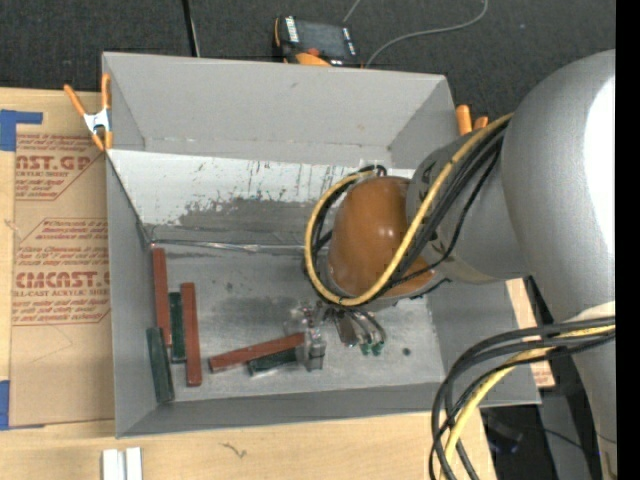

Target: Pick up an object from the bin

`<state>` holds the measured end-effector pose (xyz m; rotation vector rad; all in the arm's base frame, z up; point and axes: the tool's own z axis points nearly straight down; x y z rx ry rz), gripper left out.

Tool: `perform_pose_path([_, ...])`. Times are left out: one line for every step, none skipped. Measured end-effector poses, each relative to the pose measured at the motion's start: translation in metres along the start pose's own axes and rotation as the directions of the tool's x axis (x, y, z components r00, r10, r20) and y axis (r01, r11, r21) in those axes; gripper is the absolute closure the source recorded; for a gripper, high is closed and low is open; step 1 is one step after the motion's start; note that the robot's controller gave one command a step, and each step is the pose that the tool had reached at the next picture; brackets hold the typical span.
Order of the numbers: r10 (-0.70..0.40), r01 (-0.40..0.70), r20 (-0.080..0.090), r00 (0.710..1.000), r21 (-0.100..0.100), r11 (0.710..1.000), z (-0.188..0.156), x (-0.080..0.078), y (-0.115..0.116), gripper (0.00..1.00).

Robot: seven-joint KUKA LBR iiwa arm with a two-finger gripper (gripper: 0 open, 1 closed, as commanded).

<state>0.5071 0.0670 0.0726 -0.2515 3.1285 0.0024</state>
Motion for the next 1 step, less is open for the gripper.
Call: perform_pose_path([-0.426,0.426,0.003,0.905,0.002,0.905,-0.1483,-0.0064,-0.0036,1.00])
